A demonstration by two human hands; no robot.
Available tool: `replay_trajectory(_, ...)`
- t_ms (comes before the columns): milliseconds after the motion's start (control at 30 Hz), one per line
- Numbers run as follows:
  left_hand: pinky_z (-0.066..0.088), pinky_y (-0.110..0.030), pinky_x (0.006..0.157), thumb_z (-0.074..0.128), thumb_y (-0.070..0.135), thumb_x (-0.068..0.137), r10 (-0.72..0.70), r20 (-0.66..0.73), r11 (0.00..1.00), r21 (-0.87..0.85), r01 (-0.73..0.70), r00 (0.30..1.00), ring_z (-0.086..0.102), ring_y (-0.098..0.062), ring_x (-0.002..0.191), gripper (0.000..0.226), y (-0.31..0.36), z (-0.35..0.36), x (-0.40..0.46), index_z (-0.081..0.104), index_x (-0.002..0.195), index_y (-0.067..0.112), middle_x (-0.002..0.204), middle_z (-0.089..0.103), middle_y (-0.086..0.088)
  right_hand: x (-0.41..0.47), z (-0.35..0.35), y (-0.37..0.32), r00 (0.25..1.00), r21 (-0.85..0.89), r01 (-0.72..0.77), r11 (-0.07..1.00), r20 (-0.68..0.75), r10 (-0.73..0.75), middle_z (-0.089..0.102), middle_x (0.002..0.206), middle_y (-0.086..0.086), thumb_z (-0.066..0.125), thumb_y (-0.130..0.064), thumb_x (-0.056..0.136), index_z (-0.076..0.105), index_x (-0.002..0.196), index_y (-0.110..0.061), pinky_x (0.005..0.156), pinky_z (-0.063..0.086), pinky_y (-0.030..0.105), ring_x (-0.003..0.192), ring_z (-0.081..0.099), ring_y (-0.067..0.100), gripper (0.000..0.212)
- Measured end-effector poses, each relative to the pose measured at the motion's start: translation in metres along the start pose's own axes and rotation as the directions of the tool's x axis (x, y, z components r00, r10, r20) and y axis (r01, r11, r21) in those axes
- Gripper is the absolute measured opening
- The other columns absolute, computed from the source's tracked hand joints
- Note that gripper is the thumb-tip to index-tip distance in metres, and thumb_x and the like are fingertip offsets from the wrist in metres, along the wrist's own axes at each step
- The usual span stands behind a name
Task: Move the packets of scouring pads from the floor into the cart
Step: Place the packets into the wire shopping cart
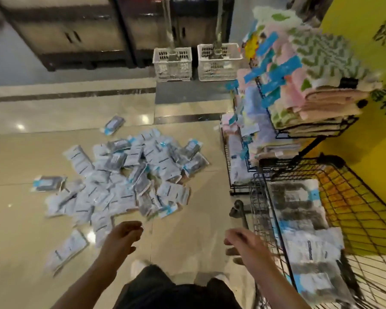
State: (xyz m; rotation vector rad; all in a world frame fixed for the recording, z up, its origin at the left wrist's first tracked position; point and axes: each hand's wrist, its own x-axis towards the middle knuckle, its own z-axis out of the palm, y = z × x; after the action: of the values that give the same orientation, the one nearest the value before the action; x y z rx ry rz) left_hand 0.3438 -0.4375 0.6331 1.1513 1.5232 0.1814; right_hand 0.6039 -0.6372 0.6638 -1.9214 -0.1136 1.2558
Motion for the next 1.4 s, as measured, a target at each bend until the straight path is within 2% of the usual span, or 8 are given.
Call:
replay_trajectory(233, 0.055, -0.043, 0.090, 0.062, 0.012, 0.102, -0.068, -0.144, 0.983, -0.180, 0.041, 0.987, 0.070, -0.028, 0.107, 0.018, -0.078, -0.148, 0.020, 0.071, 0.115, 0.019, 0.112, 0.076, -0.005, 0.013, 0.147, -0.049, 0.990, -0.239, 0.098, 0.966, 0.122, -0.070, 0.078, 0.102, 0.001, 0.066, -0.036, 0.102, 0.072, 0.106, -0.022, 0.079, 0.053, 0.034, 0.089, 0.074, 0.021, 0.016)
replay_trajectory(367, 0.053, -0.041, 0.083, 0.061, 0.011, 0.102, -0.147, -0.226, 0.961, -0.264, 0.085, 0.963, 0.070, -0.031, 0.105, 0.016, -0.127, -0.240, 0.024, 0.072, 0.112, 0.018, 0.107, 0.077, -0.007, 0.014, 0.252, -0.068, 0.961, -0.453, 0.246, 0.857, 0.229, -0.155, 0.078, 0.101, -0.005, 0.071, -0.042, 0.097, 0.071, 0.099, -0.031, 0.085, 0.058, 0.040, 0.087, 0.076, 0.017, 0.011)
replay_trajectory(467, 0.053, -0.045, 0.090, 0.060, 0.011, 0.103, -0.212, -0.287, 0.942, -0.315, 0.117, 0.934, 0.069, -0.030, 0.106, 0.016, -0.157, -0.301, 0.021, 0.071, 0.113, 0.017, 0.109, 0.076, -0.007, 0.011, 0.324, -0.084, 0.931, -0.547, 0.304, 0.780, 0.344, -0.122, 0.076, 0.101, -0.008, 0.070, -0.042, 0.098, 0.070, 0.100, -0.034, 0.091, 0.059, 0.044, 0.088, 0.076, 0.015, 0.009)
replay_trajectory(767, 0.051, -0.038, 0.081, 0.061, 0.010, 0.102, -0.425, -0.330, 0.831, -0.512, 0.219, 0.843, 0.070, -0.027, 0.106, 0.016, -0.205, -0.390, 0.059, 0.070, 0.111, 0.017, 0.109, 0.077, -0.007, 0.030, 0.488, -0.115, 0.851, -0.670, 0.404, 0.623, 0.524, 0.012, 0.076, 0.104, -0.005, 0.070, -0.036, 0.098, 0.071, 0.101, -0.033, 0.083, 0.058, 0.033, 0.090, 0.075, 0.015, 0.004)
replay_trajectory(867, 0.051, -0.038, 0.081, 0.061, 0.009, 0.101, -0.467, -0.320, 0.802, -0.547, 0.242, 0.824, 0.070, -0.029, 0.104, 0.016, -0.205, -0.400, 0.088, 0.070, 0.112, 0.016, 0.108, 0.076, -0.008, 0.052, 0.532, -0.123, 0.837, -0.697, 0.409, 0.589, 0.544, 0.062, 0.076, 0.104, -0.004, 0.069, -0.036, 0.099, 0.070, 0.103, -0.032, 0.081, 0.057, 0.030, 0.088, 0.075, 0.014, 0.006)
replay_trajectory(1100, 0.053, -0.035, 0.079, 0.064, 0.013, 0.100, -0.508, -0.370, 0.786, -0.568, 0.244, 0.777, 0.070, -0.027, 0.104, 0.016, -0.170, -0.448, 0.137, 0.070, 0.113, 0.019, 0.107, 0.075, -0.007, 0.104, 0.626, -0.145, 0.788, -0.715, 0.418, 0.561, 0.592, 0.169, 0.076, 0.103, -0.002, 0.067, -0.036, 0.101, 0.070, 0.106, -0.028, 0.094, 0.060, 0.044, 0.088, 0.075, 0.017, 0.010)
replay_trajectory(1300, 0.055, -0.034, 0.081, 0.065, 0.018, 0.100, -0.461, -0.312, 0.836, -0.468, 0.288, 0.831, 0.068, -0.019, 0.102, 0.014, -0.144, -0.492, 0.190, 0.070, 0.112, 0.025, 0.107, 0.073, 0.000, 0.127, 0.677, -0.148, 0.824, -0.774, 0.369, 0.514, 0.529, 0.205, 0.076, 0.099, -0.005, 0.065, -0.041, 0.101, 0.068, 0.103, -0.034, 0.094, 0.061, 0.046, 0.085, 0.074, 0.014, 0.008)
replay_trajectory(1400, 0.057, -0.041, 0.092, 0.066, 0.019, 0.099, -0.433, -0.257, 0.867, -0.383, 0.320, 0.864, 0.069, -0.020, 0.101, 0.013, -0.148, -0.521, 0.237, 0.071, 0.108, 0.027, 0.104, 0.073, 0.001, 0.145, 0.701, -0.134, 0.876, -0.801, 0.270, 0.534, 0.435, 0.210, 0.075, 0.099, -0.005, 0.067, -0.041, 0.099, 0.068, 0.100, -0.035, 0.091, 0.061, 0.043, 0.084, 0.074, 0.013, 0.006)
